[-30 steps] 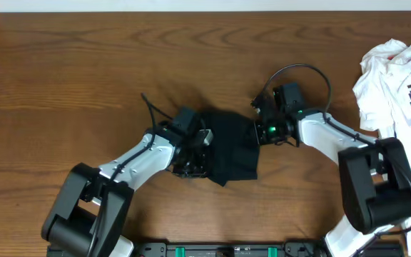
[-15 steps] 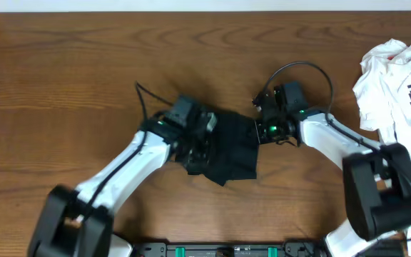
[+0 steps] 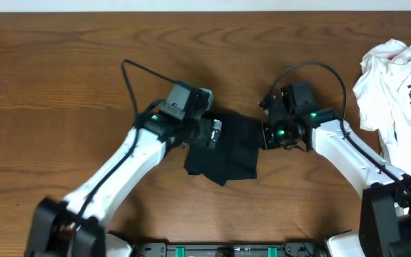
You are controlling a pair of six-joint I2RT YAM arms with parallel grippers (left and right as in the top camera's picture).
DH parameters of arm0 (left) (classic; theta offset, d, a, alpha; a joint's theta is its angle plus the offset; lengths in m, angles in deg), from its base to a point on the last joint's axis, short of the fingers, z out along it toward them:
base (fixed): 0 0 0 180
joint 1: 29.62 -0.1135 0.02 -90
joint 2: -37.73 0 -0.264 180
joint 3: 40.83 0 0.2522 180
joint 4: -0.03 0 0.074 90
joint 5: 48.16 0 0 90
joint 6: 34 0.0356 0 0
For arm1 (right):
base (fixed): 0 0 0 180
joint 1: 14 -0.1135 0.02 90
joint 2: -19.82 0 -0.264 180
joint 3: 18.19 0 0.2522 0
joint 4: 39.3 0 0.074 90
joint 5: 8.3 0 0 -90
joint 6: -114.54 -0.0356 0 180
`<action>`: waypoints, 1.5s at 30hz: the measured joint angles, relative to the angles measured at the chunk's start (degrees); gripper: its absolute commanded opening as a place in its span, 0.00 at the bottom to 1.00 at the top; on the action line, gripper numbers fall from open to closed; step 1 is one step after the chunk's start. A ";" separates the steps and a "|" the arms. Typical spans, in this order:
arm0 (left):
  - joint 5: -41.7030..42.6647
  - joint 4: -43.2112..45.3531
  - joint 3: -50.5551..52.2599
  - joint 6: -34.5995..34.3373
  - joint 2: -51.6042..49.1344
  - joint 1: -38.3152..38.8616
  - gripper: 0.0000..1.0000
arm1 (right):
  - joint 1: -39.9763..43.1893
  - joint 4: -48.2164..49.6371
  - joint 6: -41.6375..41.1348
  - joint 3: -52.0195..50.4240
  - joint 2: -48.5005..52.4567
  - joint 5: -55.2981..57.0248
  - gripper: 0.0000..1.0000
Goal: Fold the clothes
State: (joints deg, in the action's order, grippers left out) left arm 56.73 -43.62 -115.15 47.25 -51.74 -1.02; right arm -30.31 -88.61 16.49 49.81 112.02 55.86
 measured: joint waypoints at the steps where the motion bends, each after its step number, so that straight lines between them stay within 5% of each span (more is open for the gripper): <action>1: -0.35 0.76 0.00 1.01 -1.55 0.00 0.91 | 0.07 -1.09 -0.02 -0.02 -0.50 0.02 0.23; 8: -3.63 3.67 0.00 4.74 -9.09 0.00 0.90 | 0.83 -7.41 0.07 -0.04 -6.62 0.24 0.26; 14: -5.90 1.16 0.00 2.47 -12.24 0.02 0.76 | 1.01 -11.78 0.74 -0.04 -9.42 1.14 0.26; 24: -3.43 -15.45 -0.24 -17.77 -12.26 0.96 0.73 | 1.01 -13.75 1.38 -0.04 -9.49 1.75 0.28; 29: 2.03 -16.11 -0.22 -26.18 -12.20 2.40 0.73 | 1.01 -13.75 1.40 -0.04 -9.49 1.90 0.28; 39: -4.87 -16.48 -1.99 -29.86 0.50 2.58 0.81 | 1.01 -15.67 3.54 -0.04 -9.49 2.47 0.29; 40: -5.66 -16.48 -2.45 -29.05 2.60 2.58 0.78 | 1.03 -15.63 3.56 -0.04 -9.49 2.86 0.30; 43: -7.08 -17.20 -3.19 -25.88 7.56 2.75 0.28 | 1.95 -15.56 2.58 -0.04 -9.49 5.11 0.32; 45: -7.54 -18.16 -3.26 -21.40 9.38 3.63 0.09 | 2.89 -15.37 2.08 -0.04 -9.49 5.88 0.39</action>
State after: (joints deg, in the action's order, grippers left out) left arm 49.19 -61.79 -118.40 25.85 -42.37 2.60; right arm -27.43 -103.97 18.56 49.76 102.54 61.74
